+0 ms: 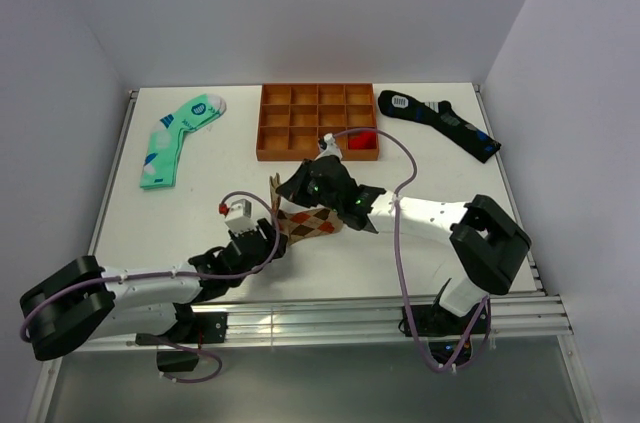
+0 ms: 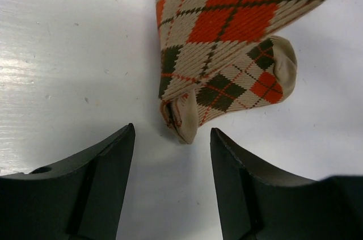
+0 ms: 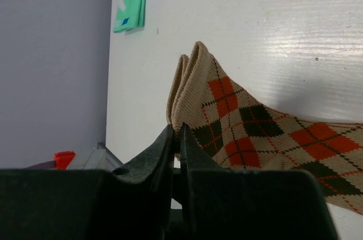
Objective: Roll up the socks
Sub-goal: Fold the sock at the center of the board.
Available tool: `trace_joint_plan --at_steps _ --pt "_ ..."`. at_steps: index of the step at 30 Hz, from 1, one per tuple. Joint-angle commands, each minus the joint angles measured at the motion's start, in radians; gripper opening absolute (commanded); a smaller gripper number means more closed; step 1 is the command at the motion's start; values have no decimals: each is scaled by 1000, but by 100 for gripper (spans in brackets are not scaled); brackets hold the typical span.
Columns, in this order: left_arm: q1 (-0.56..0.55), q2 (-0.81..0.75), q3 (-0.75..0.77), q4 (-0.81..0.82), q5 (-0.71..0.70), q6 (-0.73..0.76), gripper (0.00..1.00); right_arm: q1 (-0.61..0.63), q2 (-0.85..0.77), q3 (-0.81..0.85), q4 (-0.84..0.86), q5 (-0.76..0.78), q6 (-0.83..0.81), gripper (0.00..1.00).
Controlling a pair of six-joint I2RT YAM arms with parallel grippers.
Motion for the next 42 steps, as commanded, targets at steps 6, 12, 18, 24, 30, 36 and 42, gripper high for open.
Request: trace_joint_plan --at_steps 6,12,18,24,30,36,42 --pt "-5 106 24 165 -33 -21 62 -5 -55 59 9 2 6 0" --pt "-5 166 41 145 -61 -44 57 -5 -65 57 4 7 12 0" --pt "-5 190 52 128 -92 -62 52 -4 -69 45 15 -1 20 0" --pt "-7 224 89 67 -113 -73 44 -4 -74 42 18 -4 26 0" --pt "-17 240 113 48 -147 -79 38 -5 -88 22 34 -11 38 0" --pt "-43 232 139 7 -197 -95 33 -5 -100 10 38 -22 46 0" --pt "-45 249 172 -77 -249 -148 27 -5 -129 -26 37 -18 50 0"
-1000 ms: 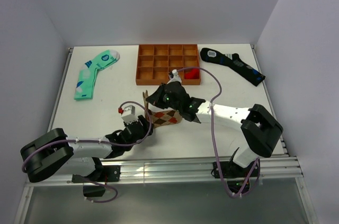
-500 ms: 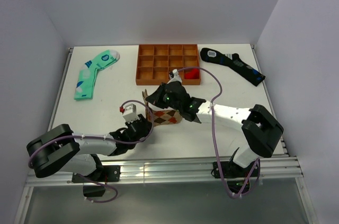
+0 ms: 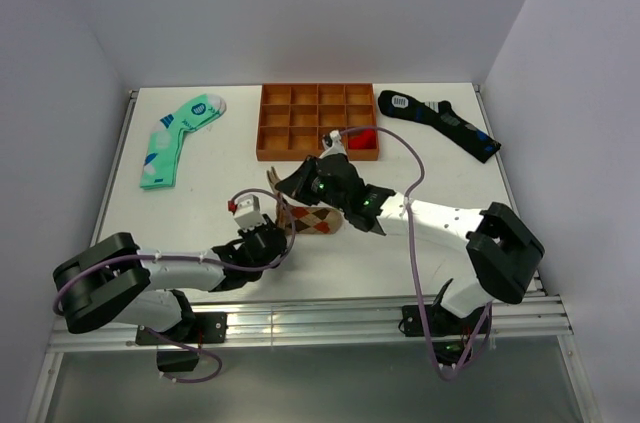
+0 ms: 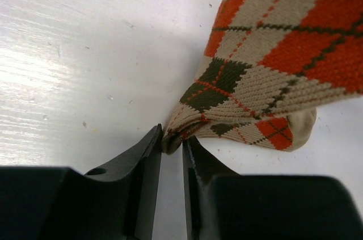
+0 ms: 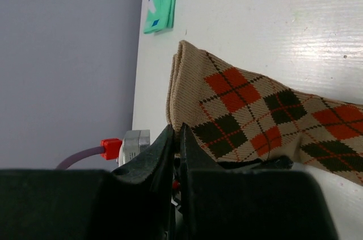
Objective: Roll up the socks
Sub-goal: Fold the sock at the center of the board.
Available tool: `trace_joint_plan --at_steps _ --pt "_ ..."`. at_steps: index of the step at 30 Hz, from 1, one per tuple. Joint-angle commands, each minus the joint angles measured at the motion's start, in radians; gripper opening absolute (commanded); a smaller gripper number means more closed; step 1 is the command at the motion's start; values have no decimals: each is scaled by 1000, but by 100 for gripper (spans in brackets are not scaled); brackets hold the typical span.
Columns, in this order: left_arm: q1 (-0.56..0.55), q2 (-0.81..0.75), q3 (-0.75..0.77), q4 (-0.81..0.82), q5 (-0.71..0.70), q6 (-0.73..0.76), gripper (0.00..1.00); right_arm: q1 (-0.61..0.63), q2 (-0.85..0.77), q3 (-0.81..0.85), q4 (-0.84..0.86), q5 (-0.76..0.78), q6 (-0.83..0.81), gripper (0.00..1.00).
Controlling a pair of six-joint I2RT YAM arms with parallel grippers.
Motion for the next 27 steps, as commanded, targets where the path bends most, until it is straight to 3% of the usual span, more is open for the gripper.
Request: trace_joint_plan --at_steps 1,6,11,27 --pt "-5 4 29 -50 -66 -61 26 -7 -58 -21 18 14 5 0" --pt "-5 9 26 -70 -78 -84 22 -8 -75 -82 23 24 3 0" --pt "-5 20 29 -105 -84 -118 1 -20 -111 -176 38 42 8 0" --pt "-5 1 7 -157 -89 -145 0 -129 -151 -384 89 81 -3 0"
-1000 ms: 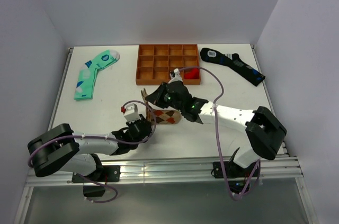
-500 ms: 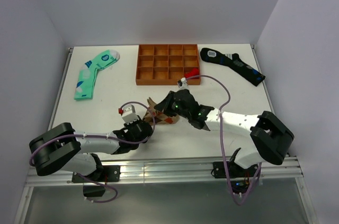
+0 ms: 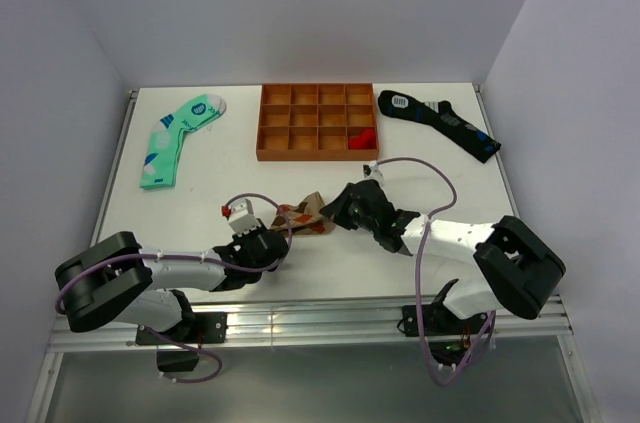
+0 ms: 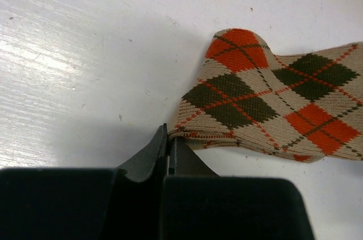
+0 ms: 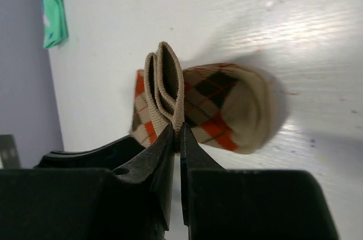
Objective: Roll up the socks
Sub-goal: Fold the sock at the center of the board.
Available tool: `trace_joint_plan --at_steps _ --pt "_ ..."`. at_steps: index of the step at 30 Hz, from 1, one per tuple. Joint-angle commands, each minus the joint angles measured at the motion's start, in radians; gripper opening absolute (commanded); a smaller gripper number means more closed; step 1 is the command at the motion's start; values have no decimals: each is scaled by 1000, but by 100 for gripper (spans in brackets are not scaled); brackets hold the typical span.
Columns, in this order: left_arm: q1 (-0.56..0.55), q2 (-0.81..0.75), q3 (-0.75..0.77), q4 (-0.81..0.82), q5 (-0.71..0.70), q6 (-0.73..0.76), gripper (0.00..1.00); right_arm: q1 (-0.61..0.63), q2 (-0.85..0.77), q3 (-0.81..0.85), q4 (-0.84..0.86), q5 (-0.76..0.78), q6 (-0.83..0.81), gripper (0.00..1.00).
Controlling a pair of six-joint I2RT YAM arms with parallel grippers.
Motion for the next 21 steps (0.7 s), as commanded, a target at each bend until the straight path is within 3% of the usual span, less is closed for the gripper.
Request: trace_joint_plan --at_steps 1,21 --pt "-5 -12 4 -46 -36 -25 0 -29 -28 -66 74 38 4 0" --pt "-5 -15 32 -109 -39 -42 0 -59 -68 -212 109 95 36 0"
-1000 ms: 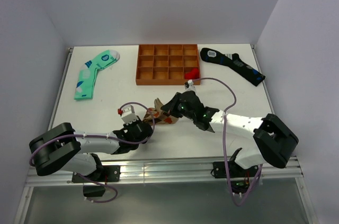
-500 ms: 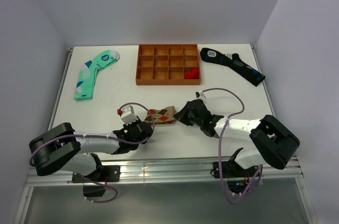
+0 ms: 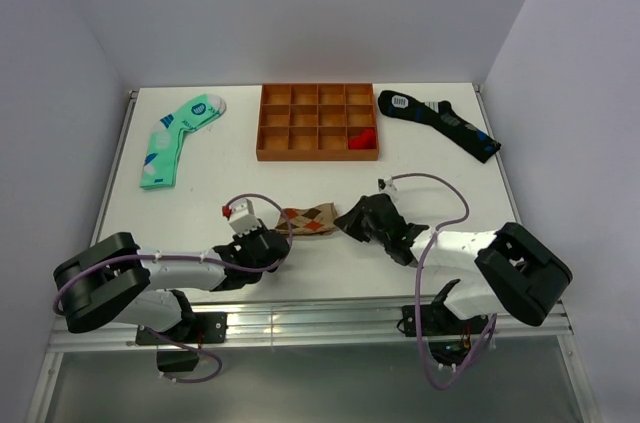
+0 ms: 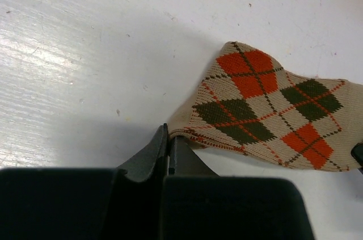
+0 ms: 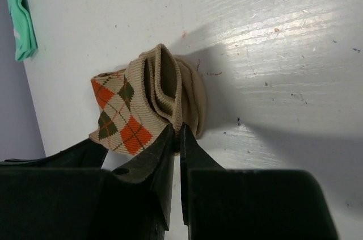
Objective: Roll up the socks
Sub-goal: Fold the sock at the center of the board.
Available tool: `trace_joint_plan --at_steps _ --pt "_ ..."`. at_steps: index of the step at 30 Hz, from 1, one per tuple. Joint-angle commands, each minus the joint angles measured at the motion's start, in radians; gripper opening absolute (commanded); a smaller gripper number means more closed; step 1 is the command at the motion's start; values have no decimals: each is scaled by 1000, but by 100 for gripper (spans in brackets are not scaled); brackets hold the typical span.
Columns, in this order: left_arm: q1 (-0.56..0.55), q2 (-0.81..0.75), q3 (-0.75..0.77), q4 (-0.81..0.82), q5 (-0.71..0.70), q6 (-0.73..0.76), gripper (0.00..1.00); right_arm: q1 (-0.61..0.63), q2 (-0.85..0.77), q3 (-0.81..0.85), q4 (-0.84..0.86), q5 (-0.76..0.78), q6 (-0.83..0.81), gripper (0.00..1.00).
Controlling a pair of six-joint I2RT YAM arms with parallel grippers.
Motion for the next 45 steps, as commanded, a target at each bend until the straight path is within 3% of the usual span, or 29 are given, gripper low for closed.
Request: trace_joint_plan --at_steps 1,9,12,16,17,26,36,45 --pt "1 -4 21 -72 -40 -21 0 -16 -18 -30 32 59 8 0" --pt "0 7 31 -77 -37 -21 0 -11 57 -73 120 31 24 0" --pt "0 4 33 -81 -37 -18 0 -6 54 -70 112 31 19 13" --pt "0 -3 33 -86 -40 -15 0 15 -16 -45 22 77 1 45" --pt "0 -6 33 -86 -42 -15 0 18 -44 -36 -4 84 -2 46" --pt "0 -12 36 -86 -45 -4 0 26 -104 97 -106 71 -82 40" --pt "0 -7 51 -101 -42 2 0 132 147 350 -265 117 -137 32" --pt "0 -21 41 -109 -46 1 0 208 178 418 -399 231 -124 31"
